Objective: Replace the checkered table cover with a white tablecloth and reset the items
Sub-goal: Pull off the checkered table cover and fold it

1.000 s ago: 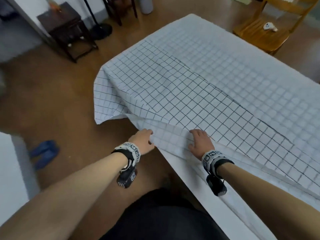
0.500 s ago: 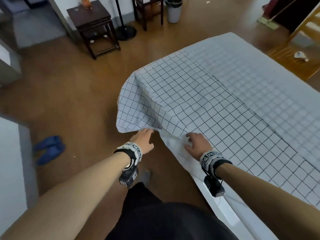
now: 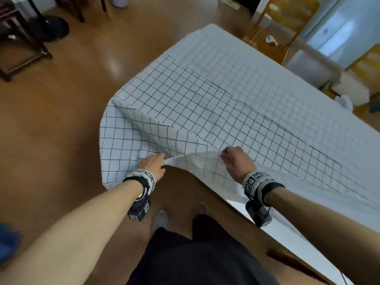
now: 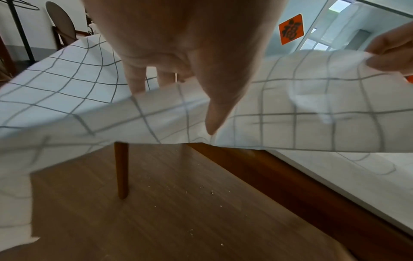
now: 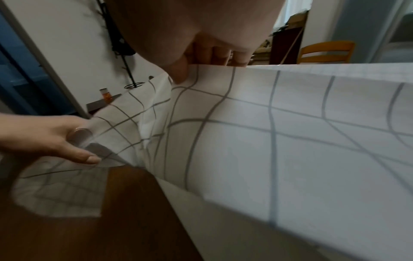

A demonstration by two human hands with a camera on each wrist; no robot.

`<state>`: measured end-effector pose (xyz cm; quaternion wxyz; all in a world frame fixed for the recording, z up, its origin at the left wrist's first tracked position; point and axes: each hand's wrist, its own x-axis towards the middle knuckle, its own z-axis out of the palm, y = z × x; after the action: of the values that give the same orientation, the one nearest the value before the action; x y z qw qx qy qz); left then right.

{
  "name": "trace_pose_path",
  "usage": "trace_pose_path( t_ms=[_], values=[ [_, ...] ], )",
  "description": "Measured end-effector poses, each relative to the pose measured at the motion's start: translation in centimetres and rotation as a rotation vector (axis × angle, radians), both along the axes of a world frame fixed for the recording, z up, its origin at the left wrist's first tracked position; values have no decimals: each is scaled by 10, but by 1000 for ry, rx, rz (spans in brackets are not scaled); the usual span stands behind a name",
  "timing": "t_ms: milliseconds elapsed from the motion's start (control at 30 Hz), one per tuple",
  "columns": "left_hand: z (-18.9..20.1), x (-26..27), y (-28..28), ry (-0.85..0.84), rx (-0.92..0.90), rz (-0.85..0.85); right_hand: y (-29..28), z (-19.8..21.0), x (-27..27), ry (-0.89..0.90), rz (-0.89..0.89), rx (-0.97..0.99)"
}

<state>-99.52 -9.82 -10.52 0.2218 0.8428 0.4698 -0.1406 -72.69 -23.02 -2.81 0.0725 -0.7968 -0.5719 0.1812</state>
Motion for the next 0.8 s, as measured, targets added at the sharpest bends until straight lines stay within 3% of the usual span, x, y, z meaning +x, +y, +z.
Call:
trace_pose_path(
  t_ms=[233,433,600,800],
  values=[
    [34,4,45,-57,54,27,17,16,31,-37,-137,57],
    [95,-5,93,60,162,46,42,18,60,-44,-170,91],
    [143,17,125,91,290,50,60,11,88,-9,-194,35],
    [161,42,144,214,371,94,68,12,130,-61,-202,24]
  ],
)
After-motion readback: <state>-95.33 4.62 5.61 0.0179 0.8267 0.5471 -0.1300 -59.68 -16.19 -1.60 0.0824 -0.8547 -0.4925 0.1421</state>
